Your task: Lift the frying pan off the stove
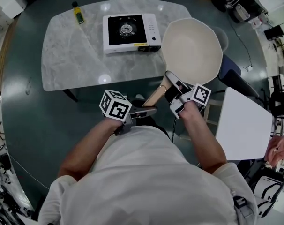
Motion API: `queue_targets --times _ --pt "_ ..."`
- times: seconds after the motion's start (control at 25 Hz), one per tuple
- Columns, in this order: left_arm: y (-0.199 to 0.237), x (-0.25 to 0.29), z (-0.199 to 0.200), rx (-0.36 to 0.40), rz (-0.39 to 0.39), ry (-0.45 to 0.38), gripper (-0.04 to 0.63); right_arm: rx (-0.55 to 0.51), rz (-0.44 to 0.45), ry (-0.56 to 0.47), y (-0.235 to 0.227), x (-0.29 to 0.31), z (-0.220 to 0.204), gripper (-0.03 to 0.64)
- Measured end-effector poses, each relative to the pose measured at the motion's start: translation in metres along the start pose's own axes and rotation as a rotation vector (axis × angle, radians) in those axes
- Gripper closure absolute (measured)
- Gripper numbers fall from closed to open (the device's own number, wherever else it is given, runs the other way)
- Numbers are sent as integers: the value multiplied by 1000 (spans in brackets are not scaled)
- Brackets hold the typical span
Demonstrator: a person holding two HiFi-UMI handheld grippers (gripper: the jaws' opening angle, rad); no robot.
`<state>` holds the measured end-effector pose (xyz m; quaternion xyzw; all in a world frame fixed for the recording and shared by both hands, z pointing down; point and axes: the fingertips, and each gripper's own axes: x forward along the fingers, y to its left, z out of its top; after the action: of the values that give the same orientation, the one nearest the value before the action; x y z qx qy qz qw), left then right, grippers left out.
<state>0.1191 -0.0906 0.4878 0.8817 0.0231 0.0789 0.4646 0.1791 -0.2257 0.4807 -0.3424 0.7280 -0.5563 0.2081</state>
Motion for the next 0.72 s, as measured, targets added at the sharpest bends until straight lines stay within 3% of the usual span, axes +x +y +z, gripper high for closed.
queue_targets --times 0.72 --pt "-12 -3 -11 4 -41 43 471 11 -22 -45 4 -16 -10 434"
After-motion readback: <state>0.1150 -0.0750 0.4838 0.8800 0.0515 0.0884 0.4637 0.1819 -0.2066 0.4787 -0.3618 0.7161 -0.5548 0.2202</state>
